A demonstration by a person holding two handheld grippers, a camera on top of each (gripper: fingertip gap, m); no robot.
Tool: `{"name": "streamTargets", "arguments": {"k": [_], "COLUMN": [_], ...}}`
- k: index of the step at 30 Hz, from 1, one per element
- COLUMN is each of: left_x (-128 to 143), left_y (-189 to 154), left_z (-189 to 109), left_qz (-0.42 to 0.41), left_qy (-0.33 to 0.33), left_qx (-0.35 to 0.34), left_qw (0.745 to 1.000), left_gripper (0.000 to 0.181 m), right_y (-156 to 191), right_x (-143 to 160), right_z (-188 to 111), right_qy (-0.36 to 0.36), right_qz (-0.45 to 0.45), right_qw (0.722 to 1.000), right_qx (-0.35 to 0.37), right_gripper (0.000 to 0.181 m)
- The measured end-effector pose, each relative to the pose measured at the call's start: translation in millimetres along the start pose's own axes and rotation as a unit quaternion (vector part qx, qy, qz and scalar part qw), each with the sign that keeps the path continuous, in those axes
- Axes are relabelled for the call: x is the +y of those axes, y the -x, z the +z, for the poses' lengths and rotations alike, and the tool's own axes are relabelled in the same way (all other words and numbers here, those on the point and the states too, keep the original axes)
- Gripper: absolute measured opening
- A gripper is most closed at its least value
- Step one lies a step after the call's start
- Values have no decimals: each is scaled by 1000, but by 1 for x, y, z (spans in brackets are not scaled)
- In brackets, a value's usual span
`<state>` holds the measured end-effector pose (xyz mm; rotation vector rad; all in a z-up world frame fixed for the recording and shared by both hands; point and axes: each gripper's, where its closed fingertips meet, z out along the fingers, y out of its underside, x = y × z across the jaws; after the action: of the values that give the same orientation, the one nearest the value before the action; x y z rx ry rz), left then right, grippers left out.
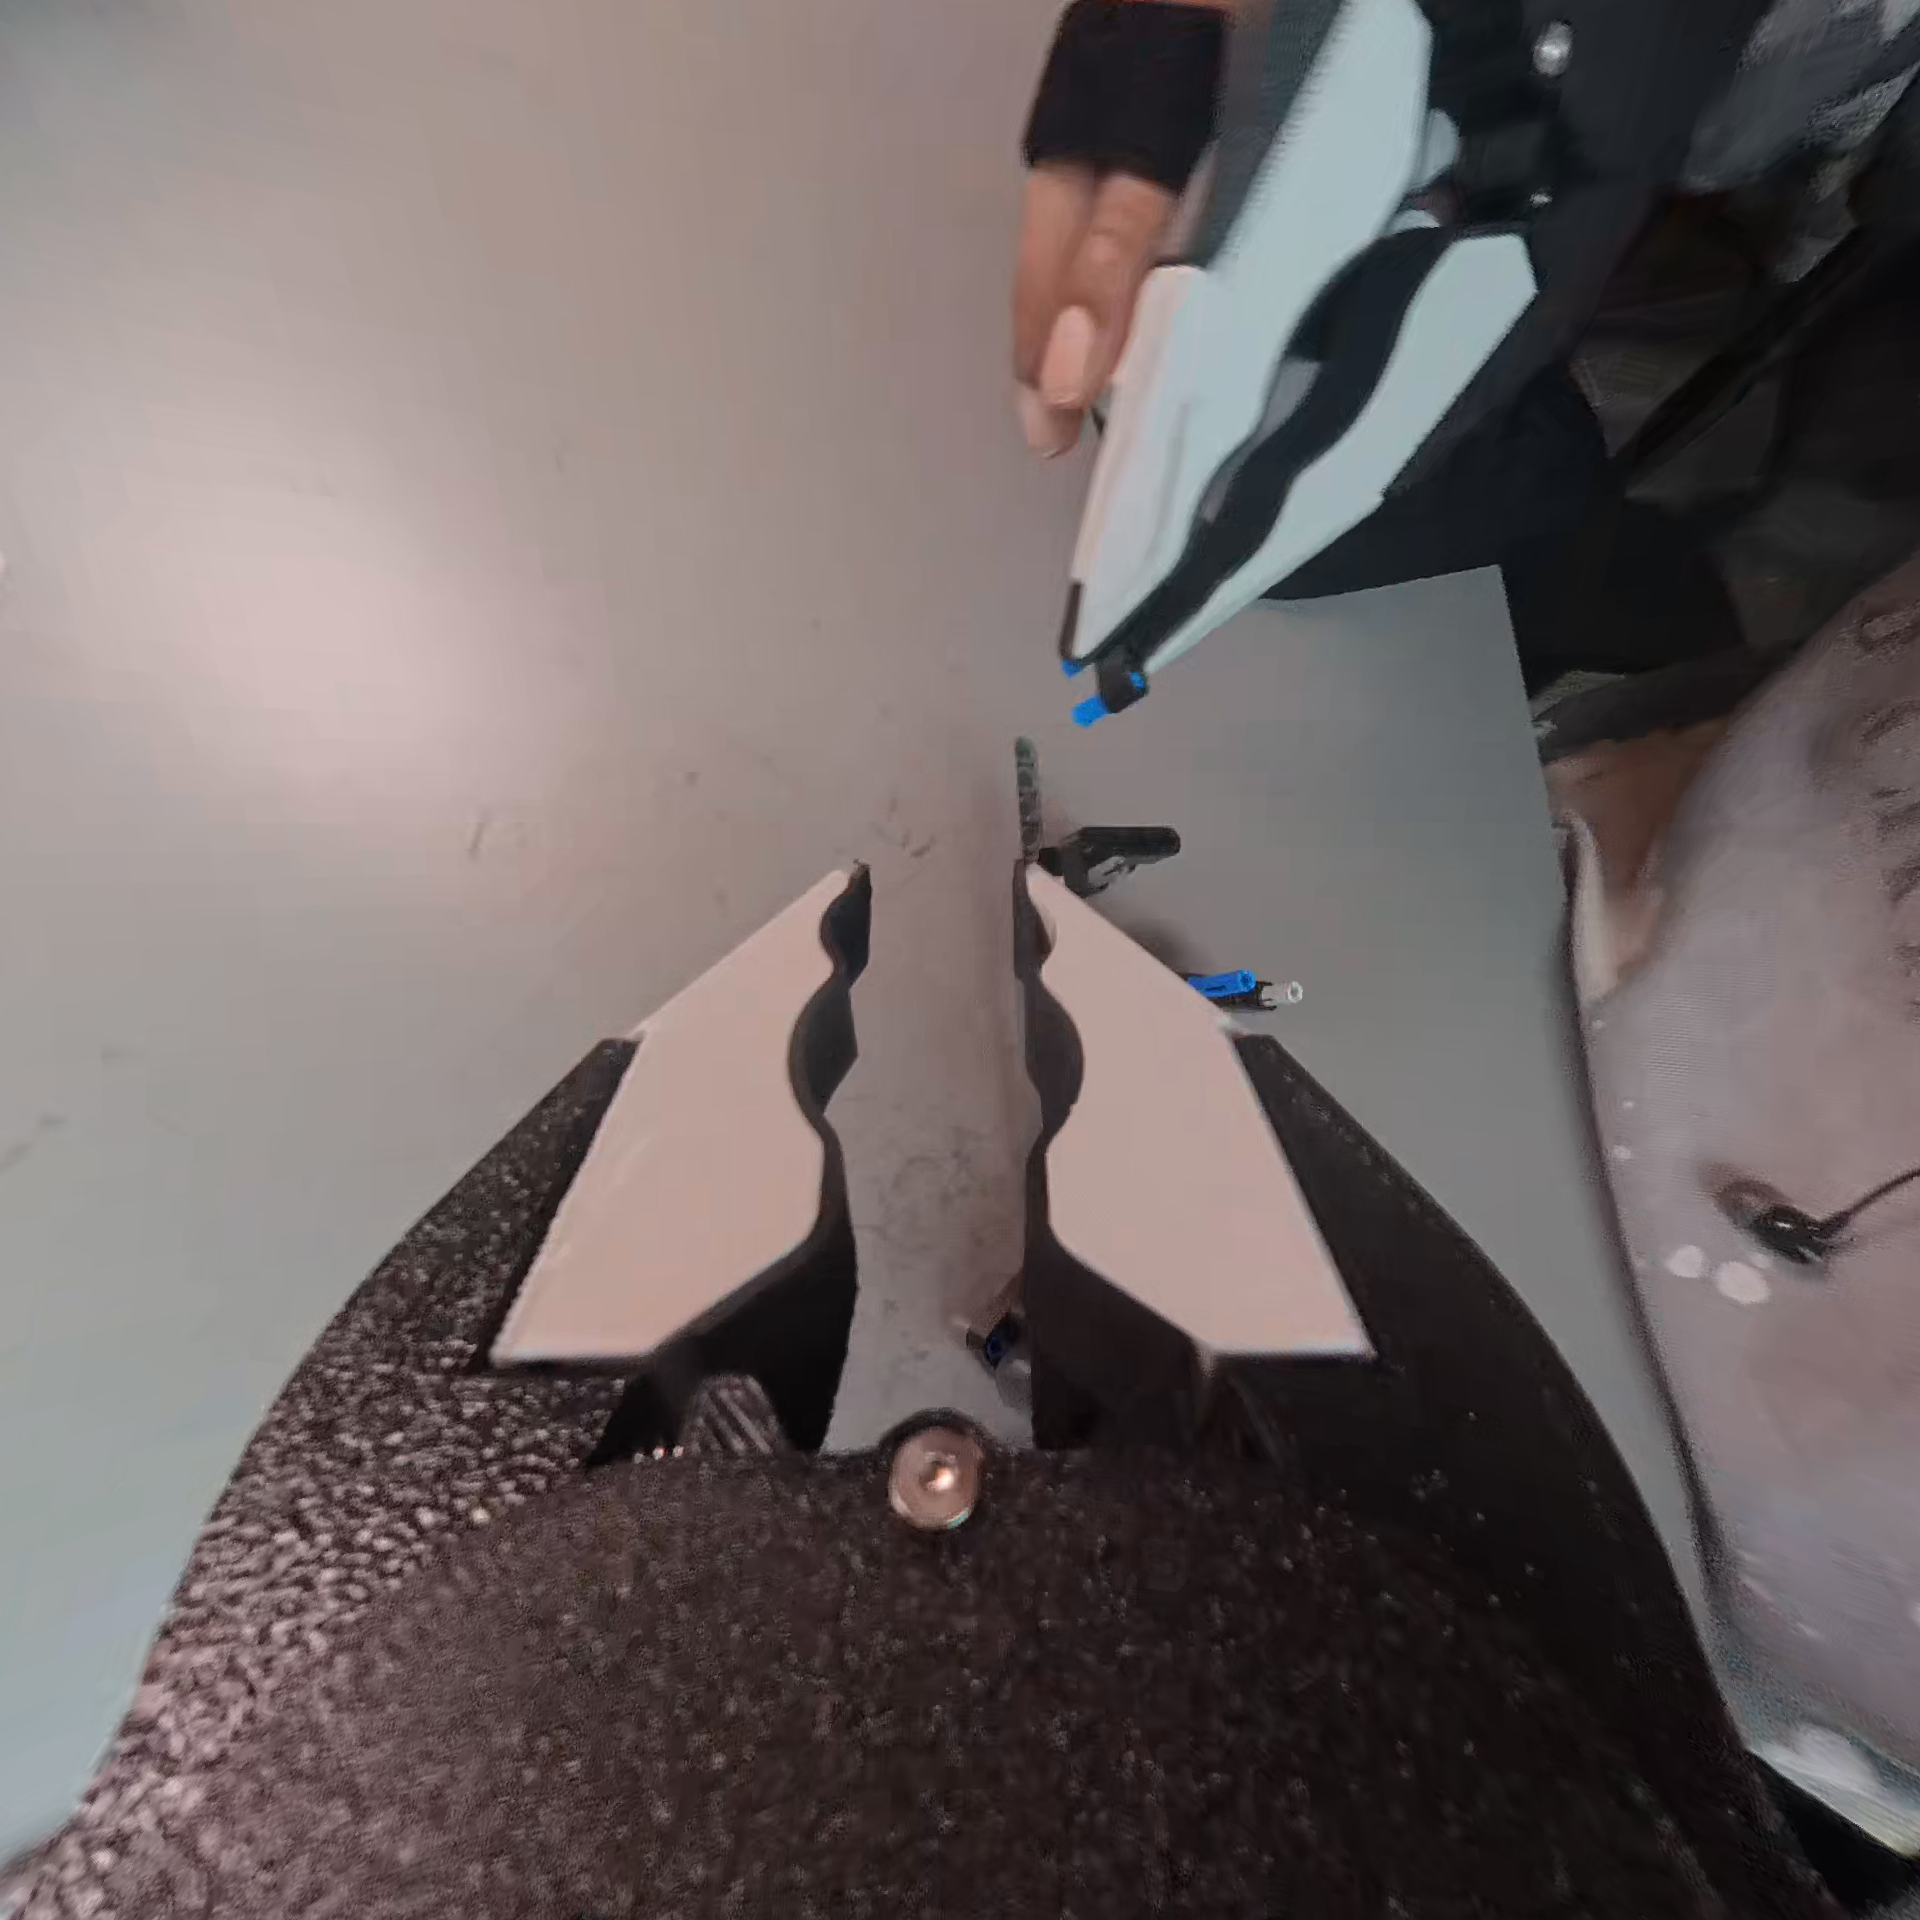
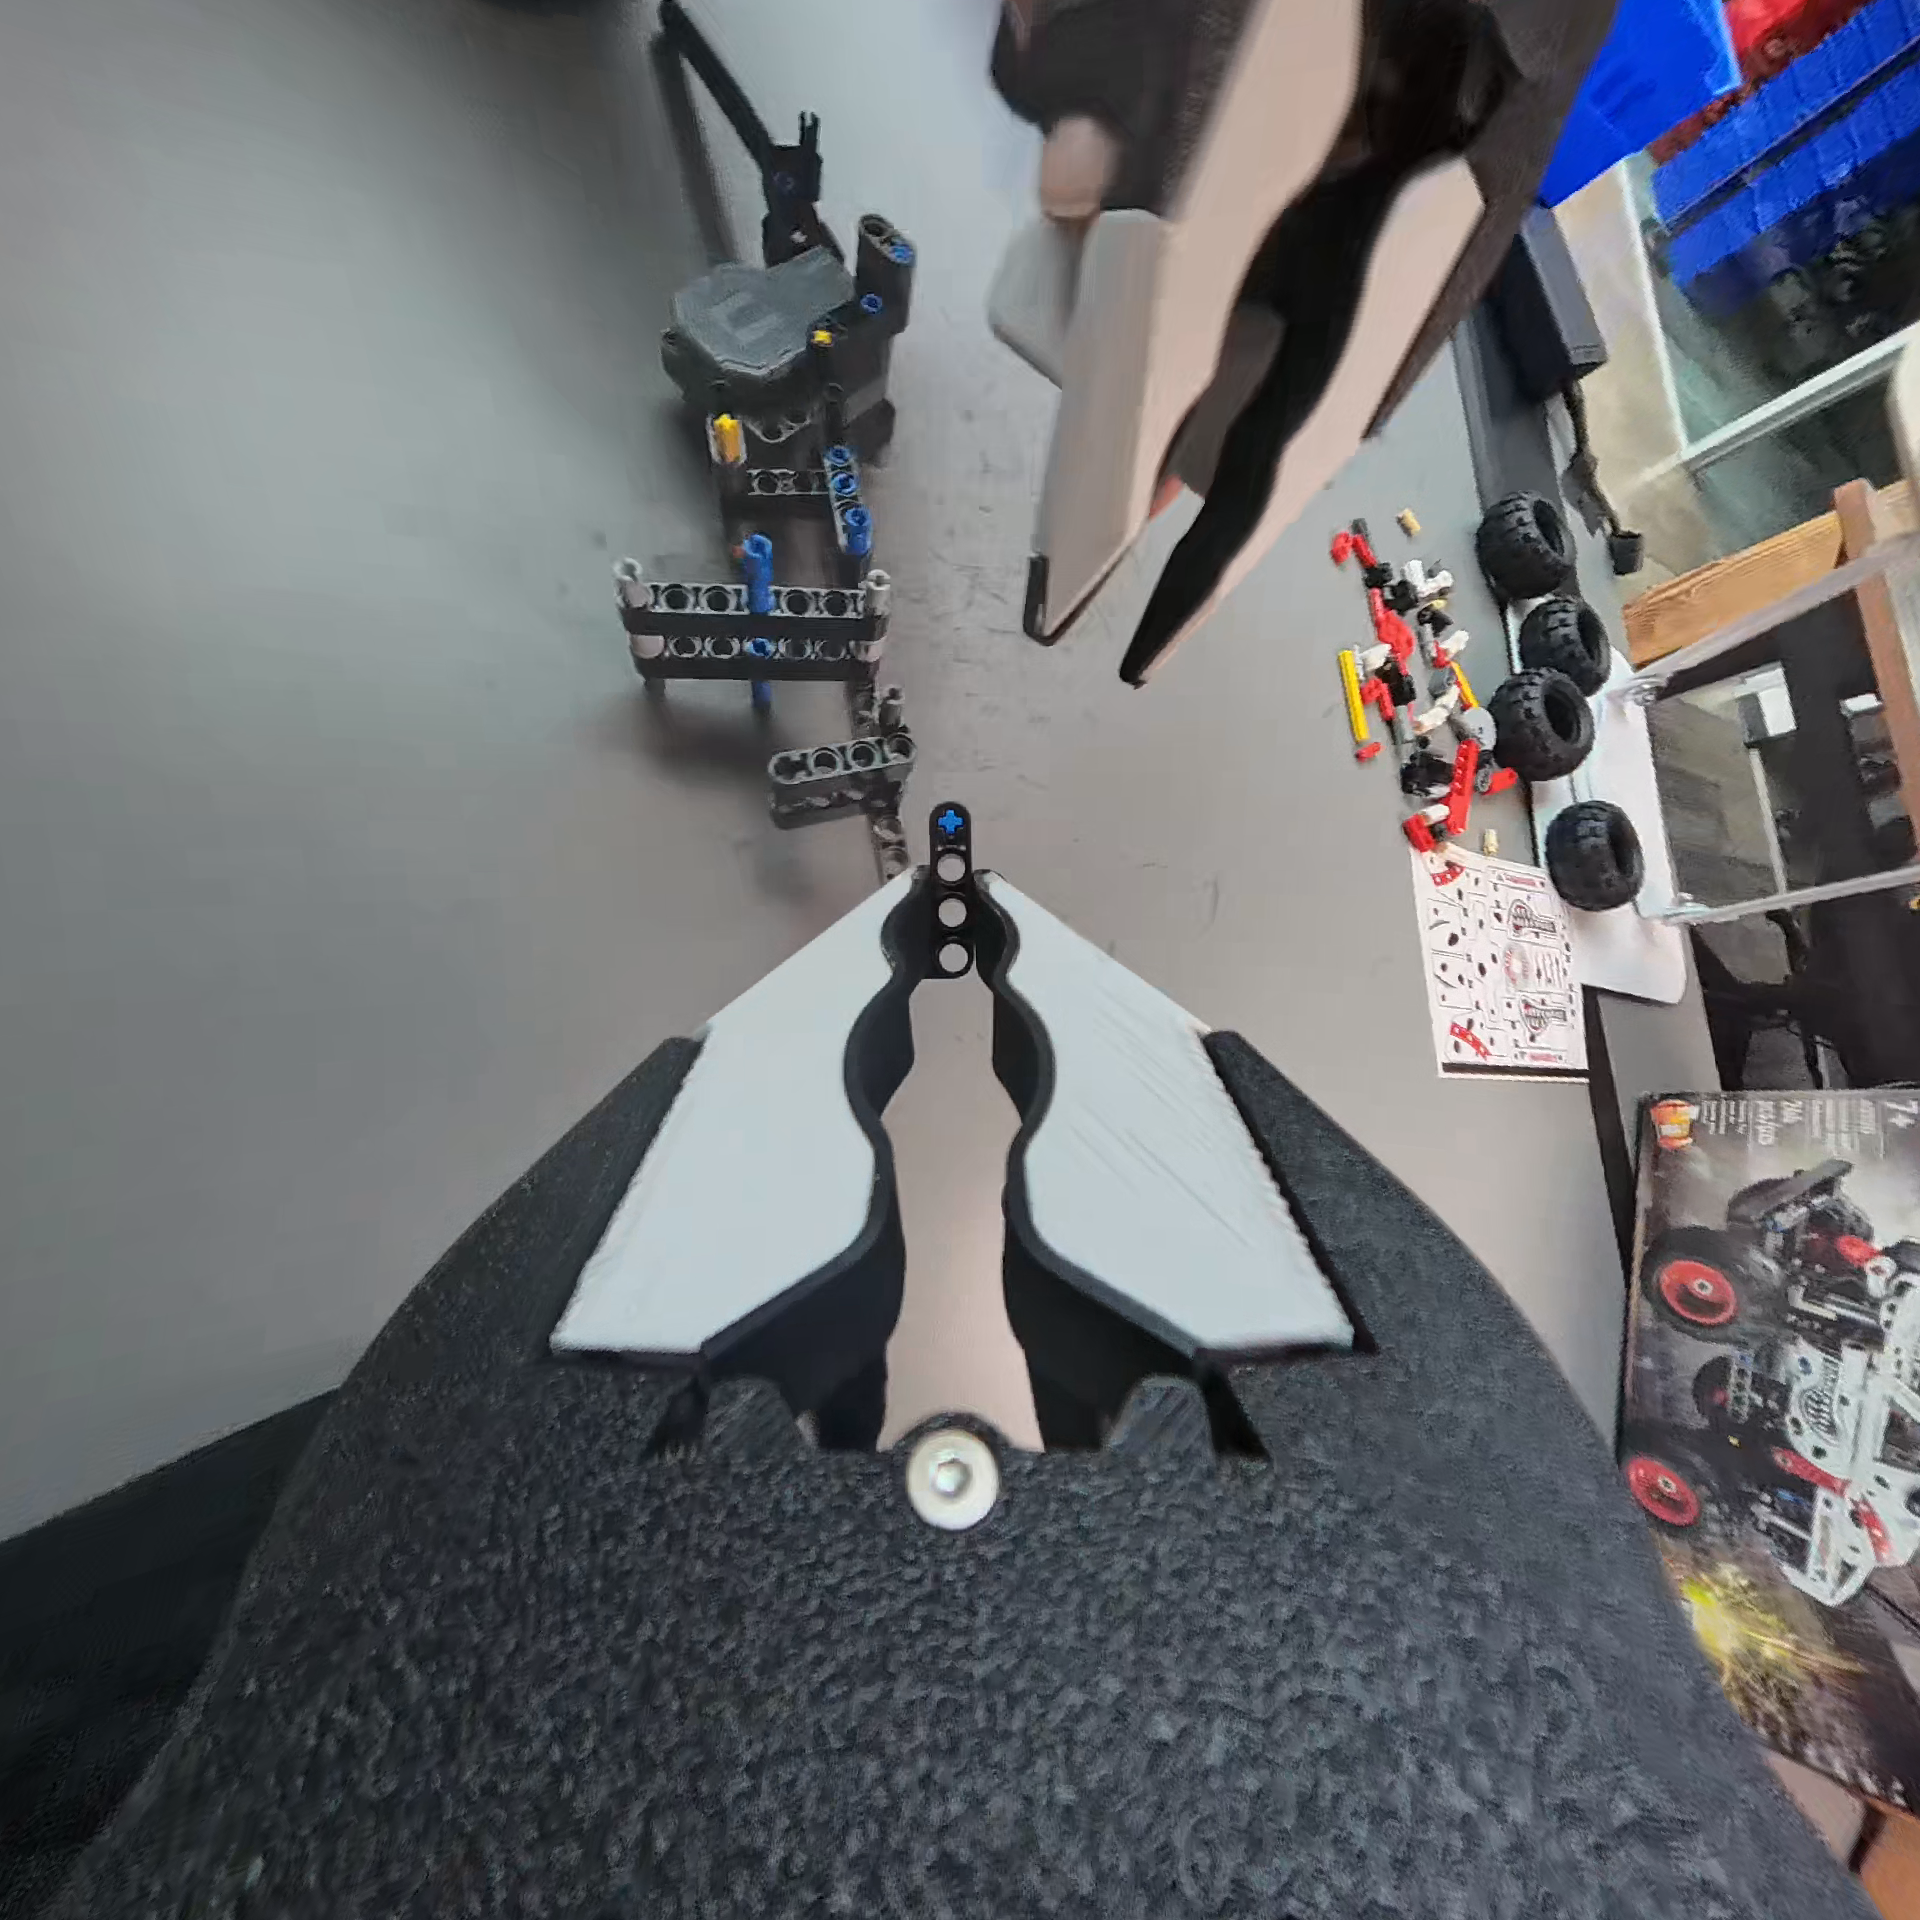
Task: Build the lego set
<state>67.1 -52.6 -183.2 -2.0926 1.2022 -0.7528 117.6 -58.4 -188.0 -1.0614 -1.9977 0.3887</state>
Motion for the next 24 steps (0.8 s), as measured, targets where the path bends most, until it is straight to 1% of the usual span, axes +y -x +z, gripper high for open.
{"name": "streamTargets", "arguments": {"k": [2, 4, 5, 8, 11, 14, 17, 20, 24], "left_x": [13, 21, 23, 28, 29, 28, 28, 29, 31], "left_y": [6, -2, -7, -20, -29, -32, -35, -34, -33], "left_z": [5, 13, 17, 26, 29, 33, 36, 40, 46], "left_qz": [-69, -101, -111, -132, -131, -130, -120, -95, -66], "left_qy": [55, 96, 108, 133, 127, 111, 105, 108, 108], "left_qx": [66, 148, 187, 275, 328, 348, 348, 325, 295], "left_qw": [994, 979, 970, 943, 927, 922, 924, 935, 947], "left_gripper": [32, 30, 29, 29, 32, 40, 42, 41, 36], "right_y": [6, 8, 10, 13, 12, 15, 16, 17, 20], "right_x": [0, 4, 5, 7, 9, 9, 12, 14, 17], "right_z": [6, 12, 15, 20, 22, 25, 30, 33, 35], "right_qy": [11, 34, 42, 49, 58, 62, 71, 79, 93], "right_qz": [-9, -38, -42, -29, -29, -24, -24, -24, -23], "right_qw": [1000, 999, 998, 998, 998, 997, 996, 995, 993], "right_qx": [0, 4, -6, -20, -26, -40, -47, -54, -64], "right_gripper": [7, 7, 7, 7, 7, 7, 7, 7, 7]}}
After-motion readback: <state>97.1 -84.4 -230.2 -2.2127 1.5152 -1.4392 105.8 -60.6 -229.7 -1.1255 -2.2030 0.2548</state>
